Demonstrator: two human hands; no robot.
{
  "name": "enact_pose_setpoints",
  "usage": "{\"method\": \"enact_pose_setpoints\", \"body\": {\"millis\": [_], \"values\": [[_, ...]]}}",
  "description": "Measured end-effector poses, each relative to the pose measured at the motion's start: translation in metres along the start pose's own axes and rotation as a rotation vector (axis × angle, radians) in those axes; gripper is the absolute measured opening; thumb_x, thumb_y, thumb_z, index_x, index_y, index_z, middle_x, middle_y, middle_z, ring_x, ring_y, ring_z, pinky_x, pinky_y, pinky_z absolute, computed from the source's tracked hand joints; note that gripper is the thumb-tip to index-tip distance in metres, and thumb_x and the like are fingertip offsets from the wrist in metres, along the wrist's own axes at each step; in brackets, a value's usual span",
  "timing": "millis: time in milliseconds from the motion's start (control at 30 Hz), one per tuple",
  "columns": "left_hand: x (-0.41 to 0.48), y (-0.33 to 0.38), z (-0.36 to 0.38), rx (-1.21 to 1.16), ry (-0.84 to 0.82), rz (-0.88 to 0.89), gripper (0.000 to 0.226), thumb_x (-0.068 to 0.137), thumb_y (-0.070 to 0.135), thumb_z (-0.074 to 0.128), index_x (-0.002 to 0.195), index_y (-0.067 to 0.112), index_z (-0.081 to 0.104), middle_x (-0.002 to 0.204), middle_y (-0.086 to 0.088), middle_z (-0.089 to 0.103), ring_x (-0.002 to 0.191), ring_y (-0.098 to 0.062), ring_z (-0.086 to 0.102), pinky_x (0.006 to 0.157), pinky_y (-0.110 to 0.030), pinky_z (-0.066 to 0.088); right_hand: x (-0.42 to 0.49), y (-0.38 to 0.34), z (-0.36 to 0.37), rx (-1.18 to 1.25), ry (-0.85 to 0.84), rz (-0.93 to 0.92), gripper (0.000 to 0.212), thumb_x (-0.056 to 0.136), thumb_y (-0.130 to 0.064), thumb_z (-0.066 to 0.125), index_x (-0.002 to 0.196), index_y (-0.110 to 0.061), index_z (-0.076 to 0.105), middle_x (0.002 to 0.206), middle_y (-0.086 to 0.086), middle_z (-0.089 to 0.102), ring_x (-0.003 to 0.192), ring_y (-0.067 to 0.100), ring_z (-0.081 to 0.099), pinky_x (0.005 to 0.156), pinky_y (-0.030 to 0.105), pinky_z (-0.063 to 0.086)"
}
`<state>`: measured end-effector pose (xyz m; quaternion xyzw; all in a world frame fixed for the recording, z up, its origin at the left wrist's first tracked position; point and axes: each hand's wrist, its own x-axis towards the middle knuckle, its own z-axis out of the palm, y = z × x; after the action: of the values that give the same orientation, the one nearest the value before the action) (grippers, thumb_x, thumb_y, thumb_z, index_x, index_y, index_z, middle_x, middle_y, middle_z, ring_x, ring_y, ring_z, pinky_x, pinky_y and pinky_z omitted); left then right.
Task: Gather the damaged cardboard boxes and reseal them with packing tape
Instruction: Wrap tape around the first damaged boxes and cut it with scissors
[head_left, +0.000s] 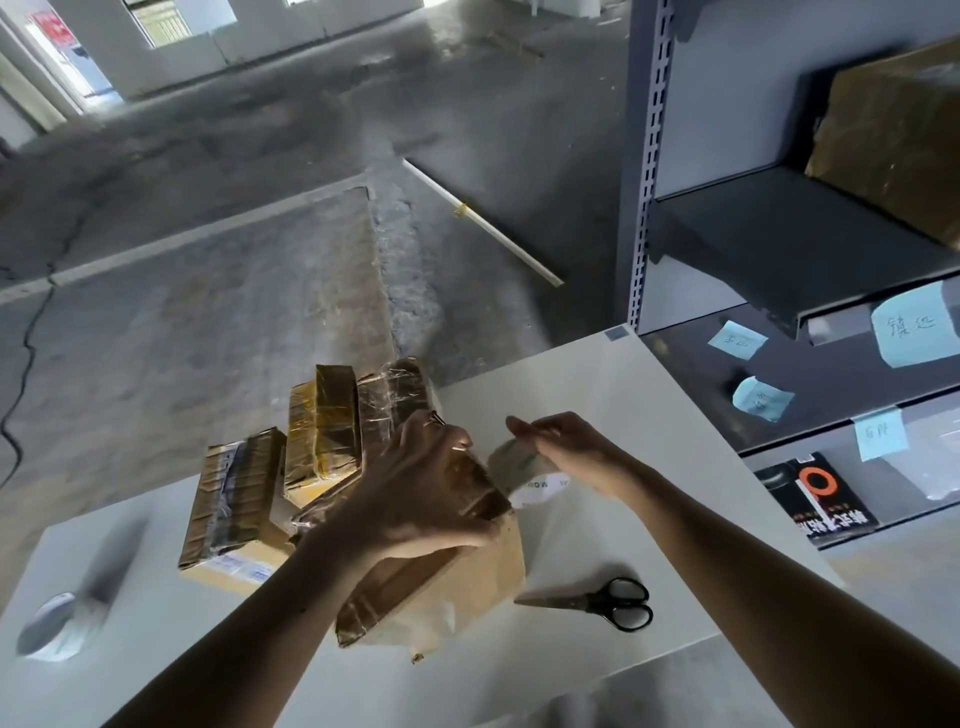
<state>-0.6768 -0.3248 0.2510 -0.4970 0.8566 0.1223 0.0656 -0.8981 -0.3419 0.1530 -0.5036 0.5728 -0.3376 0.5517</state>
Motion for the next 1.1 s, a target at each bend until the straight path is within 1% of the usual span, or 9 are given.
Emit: {"method": "enact_pose_setpoints", "body": {"millis": [167, 300, 433, 600, 733, 867, 933, 1033, 1100], "values": [[-0.008, -0.008, 0.003, -0.041, 0.191, 0.070, 0.093, 0.052, 0.082, 0.062, 0.131, 0.039, 0.036, 0.145, 0.002, 0.026, 0.130, -0.018, 0.033, 0.110, -0.048, 0.032, -0.013, -0.017, -0.009, 0.023, 0.024, -0.067, 0.063, 0.074, -0.075, 0.065, 0.055, -0.022, 0.037, 0.060, 0.005, 0.030, 0.060, 0.021, 0.033, 0.064, 0.033, 0.026], [-0.012, -0.021, -0.001, -0.178, 0.383, 0.158, 0.087, 0.057, 0.077, 0.069, 0.128, 0.032, 0.047, 0.142, -0.001, 0.039, 0.125, -0.022, 0.046, 0.102, -0.054, 0.046, -0.021, -0.052, -0.012, 0.234, 0.020, -0.167, 0.041, 0.075, -0.055, 0.072, 0.063, -0.016, 0.067, 0.067, 0.009, 0.067, 0.064, 0.025, 0.065, 0.074, 0.032, 0.048], [-0.019, -0.038, -0.002, -0.412, 0.542, 0.192, 0.083, 0.058, 0.064, 0.077, 0.129, 0.033, 0.047, 0.141, 0.004, 0.040, 0.129, -0.012, 0.042, 0.103, -0.042, 0.046, -0.018, -0.089, -0.010, 0.332, 0.042, -0.274, 0.027, 0.076, -0.040, 0.074, 0.065, -0.016, 0.068, 0.067, 0.003, 0.068, 0.069, 0.023, 0.065, 0.067, 0.027, 0.052], [-0.033, -0.050, 0.018, -0.566, 0.523, 0.163, 0.088, 0.053, 0.053, 0.080, 0.130, 0.046, 0.039, 0.154, 0.010, 0.022, 0.147, -0.017, 0.020, 0.111, -0.024, 0.029, -0.014, -0.091, 0.008, 0.297, 0.008, -0.265, 0.041, 0.084, -0.038, 0.074, 0.050, -0.022, 0.058, 0.057, -0.003, 0.056, 0.061, 0.017, 0.058, 0.061, 0.027, 0.044], [-0.057, -0.071, 0.015, -0.444, 0.370, 0.115, 0.092, 0.051, 0.064, 0.080, 0.125, 0.053, 0.026, 0.148, 0.016, 0.013, 0.135, -0.009, 0.023, 0.092, 0.006, 0.019, -0.008, -0.092, 0.031, 0.310, -0.085, -0.242, 0.042, 0.078, -0.046, 0.077, 0.063, -0.010, 0.061, 0.066, 0.012, 0.058, 0.068, 0.029, 0.059, 0.067, 0.033, 0.045], [-0.080, -0.097, 0.017, -0.458, 0.203, 0.039, 0.102, 0.045, 0.080, 0.077, 0.126, 0.060, 0.019, 0.156, 0.007, 0.012, 0.136, -0.001, 0.018, 0.104, -0.004, 0.018, -0.004, -0.100, 0.059, 0.272, -0.208, -0.232, 0.085, 0.069, -0.060, 0.082, 0.075, 0.017, 0.047, 0.084, 0.019, 0.049, 0.082, 0.033, 0.047, 0.073, 0.043, 0.032], [-0.085, -0.100, 0.018, -0.593, 0.181, 0.029, 0.081, 0.061, 0.075, 0.071, 0.125, 0.061, 0.022, 0.152, 0.007, 0.023, 0.136, -0.004, 0.025, 0.104, -0.007, 0.024, -0.004, -0.105, 0.071, 0.238, -0.256, -0.235, 0.092, 0.068, -0.062, 0.083, 0.079, 0.022, 0.046, 0.086, 0.020, 0.050, 0.081, 0.034, 0.048, 0.070, 0.042, 0.035], [-0.088, -0.095, 0.027, -0.850, 0.317, -0.077, 0.066, 0.086, 0.078, 0.038, 0.126, 0.026, 0.041, 0.132, -0.001, 0.044, 0.126, -0.013, 0.041, 0.101, -0.020, 0.041, -0.007, -0.110, 0.090, 0.163, -0.313, -0.267, 0.085, 0.071, -0.061, 0.080, 0.073, 0.016, 0.044, 0.075, 0.017, 0.047, 0.070, 0.031, 0.046, 0.060, 0.033, 0.036], [-0.087, -0.096, 0.039, -0.809, 0.365, -0.215, 0.058, 0.094, 0.067, 0.035, 0.117, 0.014, 0.041, 0.128, -0.007, 0.041, 0.121, -0.022, 0.038, 0.099, -0.014, 0.039, -0.009, -0.110, 0.103, 0.110, -0.334, -0.287, 0.080, 0.075, -0.060, 0.078, 0.068, 0.011, 0.040, 0.068, 0.016, 0.042, 0.066, 0.030, 0.041, 0.061, 0.040, 0.031]]}}
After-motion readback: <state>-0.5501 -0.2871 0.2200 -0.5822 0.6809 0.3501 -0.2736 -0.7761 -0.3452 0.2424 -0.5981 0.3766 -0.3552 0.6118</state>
